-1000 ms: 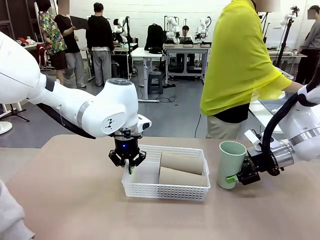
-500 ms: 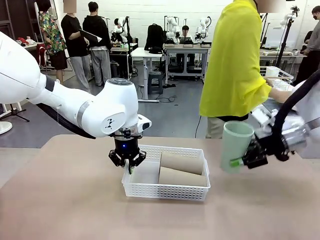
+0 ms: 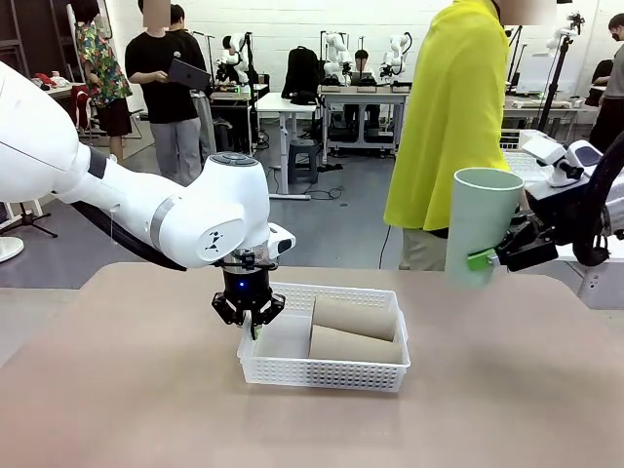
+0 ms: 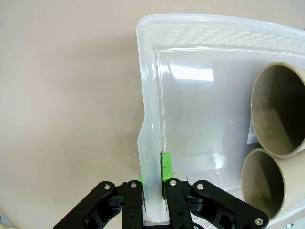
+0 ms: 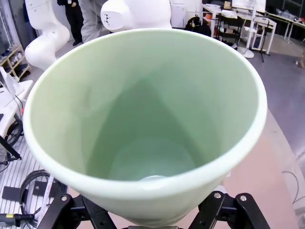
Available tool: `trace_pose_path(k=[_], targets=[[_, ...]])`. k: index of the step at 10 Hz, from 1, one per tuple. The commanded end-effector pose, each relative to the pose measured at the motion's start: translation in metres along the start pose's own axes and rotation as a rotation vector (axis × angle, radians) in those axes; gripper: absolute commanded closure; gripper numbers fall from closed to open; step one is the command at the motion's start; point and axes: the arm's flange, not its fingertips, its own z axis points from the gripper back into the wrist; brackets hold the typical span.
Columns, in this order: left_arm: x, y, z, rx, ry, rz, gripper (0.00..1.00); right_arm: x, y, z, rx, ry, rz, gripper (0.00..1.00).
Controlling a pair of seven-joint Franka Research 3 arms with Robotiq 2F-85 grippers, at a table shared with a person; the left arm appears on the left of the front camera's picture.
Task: Clean and organize the cups into the basket.
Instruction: Pick up the Reusable plastic cup from the right side of the table and stack it inside the Organizing basket in the center of the table.
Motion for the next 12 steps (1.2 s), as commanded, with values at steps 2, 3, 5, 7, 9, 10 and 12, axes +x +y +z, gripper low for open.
trace_pose_path(k=[2,3,5,7,9,10,12], targets=[[0.0,0.0,0.002,0.003,-0.002,-0.001,1.0,-0.014,-0.007,-0.008,0.011,-0.016,0.021,0.77],[0.0,0.0,0.002,0.003,-0.002,-0.001,1.0,-0.014,-0.007,-0.008,0.011,-0.016,0.021,0.77],[0.0,0.0,0.002,0.003,-0.002,-0.001,1.0,0.003,-0.004,-0.011,-0.041,0.132,0.044,0.19],[0.0,0.0,0.002,0.003,-0.002,-0.001,1.0,0.047,-0.015,-0.03,-0.038,0.345,0.019,0.19],[0.0,0.0,0.002,0.003,-0.002,-0.001,1.0,0.077,-0.032,-0.057,-0.035,0.552,0.019,0.19],[0.0,0.0,0.002,0.003,-0.002,-0.001,1.0,0.089,-0.038,-0.074,-0.031,0.643,0.009,0.19],[0.0,0.0,0.002,0.003,-0.002,-0.001,1.0,0.104,-0.036,-0.109,-0.012,0.786,0.015,0.19]])
